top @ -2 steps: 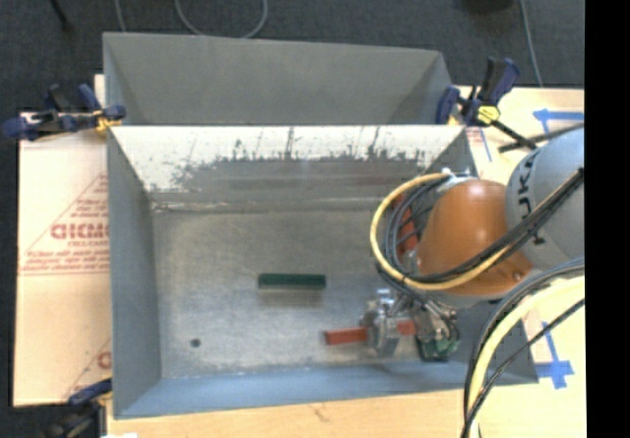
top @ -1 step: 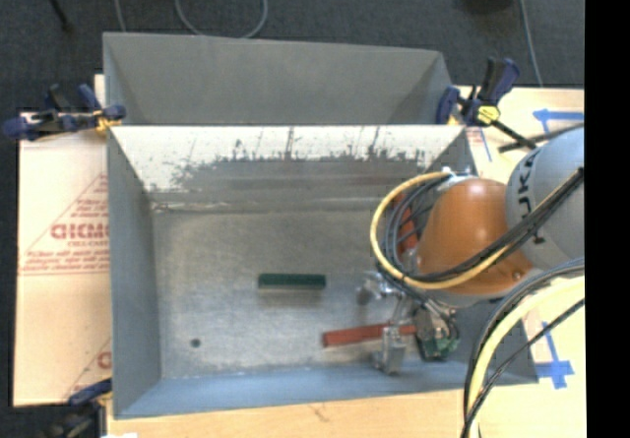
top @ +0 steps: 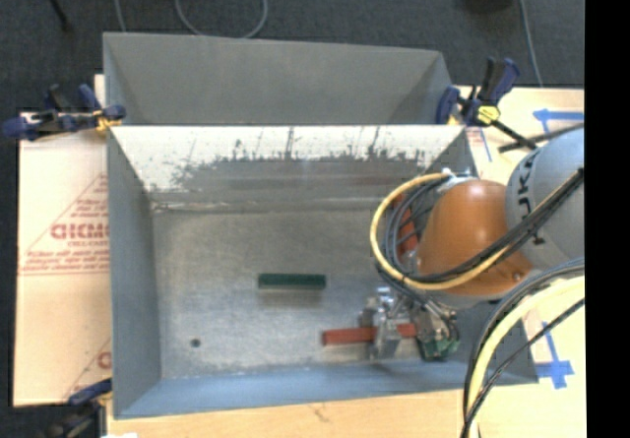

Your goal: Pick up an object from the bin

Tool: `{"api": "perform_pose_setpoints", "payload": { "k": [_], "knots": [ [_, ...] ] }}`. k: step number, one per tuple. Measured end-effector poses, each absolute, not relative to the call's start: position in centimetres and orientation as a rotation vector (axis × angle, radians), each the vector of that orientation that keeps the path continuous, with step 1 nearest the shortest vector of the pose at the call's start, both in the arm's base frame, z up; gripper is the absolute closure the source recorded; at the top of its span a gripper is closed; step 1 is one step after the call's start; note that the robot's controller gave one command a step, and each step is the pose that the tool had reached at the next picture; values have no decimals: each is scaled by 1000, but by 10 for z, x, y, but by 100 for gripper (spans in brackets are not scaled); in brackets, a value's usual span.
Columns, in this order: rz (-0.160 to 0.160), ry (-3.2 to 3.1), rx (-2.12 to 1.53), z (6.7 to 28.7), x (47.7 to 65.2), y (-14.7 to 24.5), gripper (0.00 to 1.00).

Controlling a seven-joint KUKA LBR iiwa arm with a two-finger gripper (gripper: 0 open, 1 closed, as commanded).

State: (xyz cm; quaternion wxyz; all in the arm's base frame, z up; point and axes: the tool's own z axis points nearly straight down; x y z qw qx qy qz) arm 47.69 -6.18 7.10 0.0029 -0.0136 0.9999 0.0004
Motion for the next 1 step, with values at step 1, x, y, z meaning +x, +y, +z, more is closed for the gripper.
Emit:
{"api": "perform_pose_setpoints", "payload": {
  "k": [1],
  "knots": [
    [-2, 3128, -107, 190, 489, -28, 100]
  ]
}}
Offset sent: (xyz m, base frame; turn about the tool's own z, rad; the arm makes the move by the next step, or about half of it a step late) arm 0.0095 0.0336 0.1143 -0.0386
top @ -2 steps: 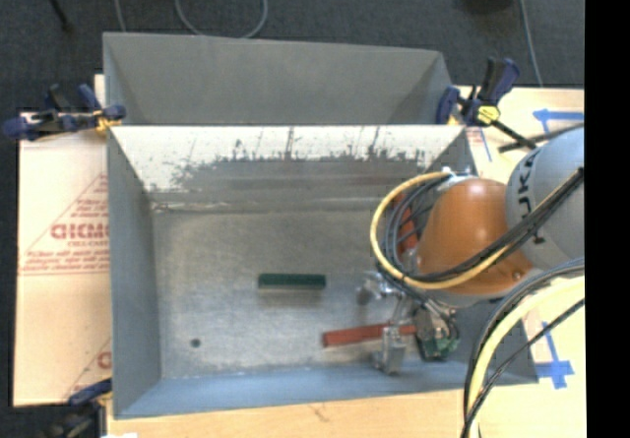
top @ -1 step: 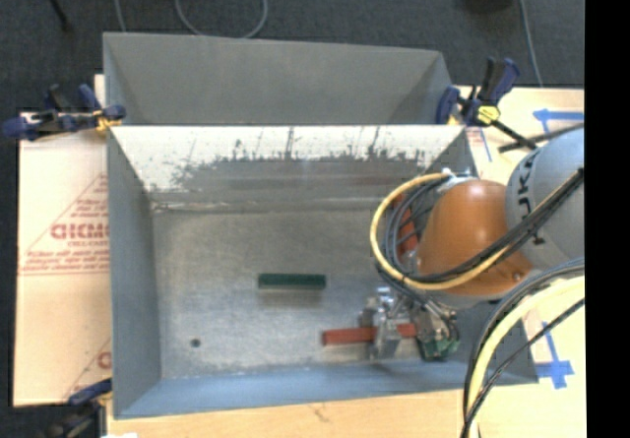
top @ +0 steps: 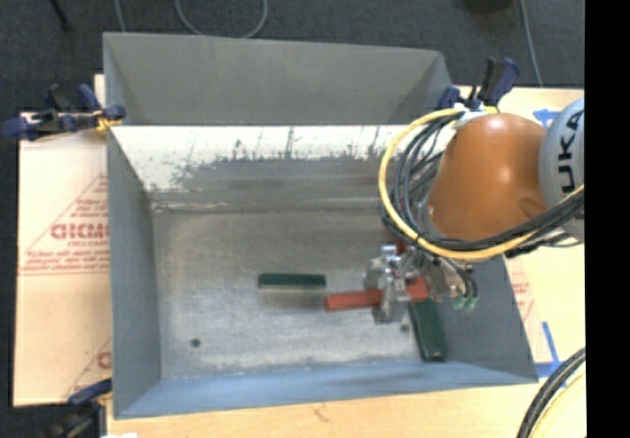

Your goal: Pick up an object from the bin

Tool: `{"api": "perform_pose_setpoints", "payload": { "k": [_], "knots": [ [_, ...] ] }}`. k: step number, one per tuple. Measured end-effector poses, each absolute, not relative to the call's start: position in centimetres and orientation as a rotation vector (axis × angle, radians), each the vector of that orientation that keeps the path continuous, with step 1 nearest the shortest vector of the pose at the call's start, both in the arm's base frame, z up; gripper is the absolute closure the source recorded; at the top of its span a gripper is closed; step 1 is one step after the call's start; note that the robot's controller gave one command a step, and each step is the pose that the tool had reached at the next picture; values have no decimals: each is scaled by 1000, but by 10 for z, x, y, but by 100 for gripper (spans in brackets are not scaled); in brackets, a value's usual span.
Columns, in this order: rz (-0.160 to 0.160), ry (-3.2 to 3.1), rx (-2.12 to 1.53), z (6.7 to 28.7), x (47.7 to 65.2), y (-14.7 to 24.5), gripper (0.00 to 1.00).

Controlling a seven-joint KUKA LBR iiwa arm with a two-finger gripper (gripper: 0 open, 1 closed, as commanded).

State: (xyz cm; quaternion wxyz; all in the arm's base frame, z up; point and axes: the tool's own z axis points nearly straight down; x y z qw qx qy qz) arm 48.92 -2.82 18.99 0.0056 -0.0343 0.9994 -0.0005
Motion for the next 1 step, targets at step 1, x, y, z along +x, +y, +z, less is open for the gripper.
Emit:
{"api": "perform_pose_setpoints", "payload": {
  "k": [1],
  "knots": [
    [-6, 3126, -102, 270, 507, -55, 100]
  ]
}}
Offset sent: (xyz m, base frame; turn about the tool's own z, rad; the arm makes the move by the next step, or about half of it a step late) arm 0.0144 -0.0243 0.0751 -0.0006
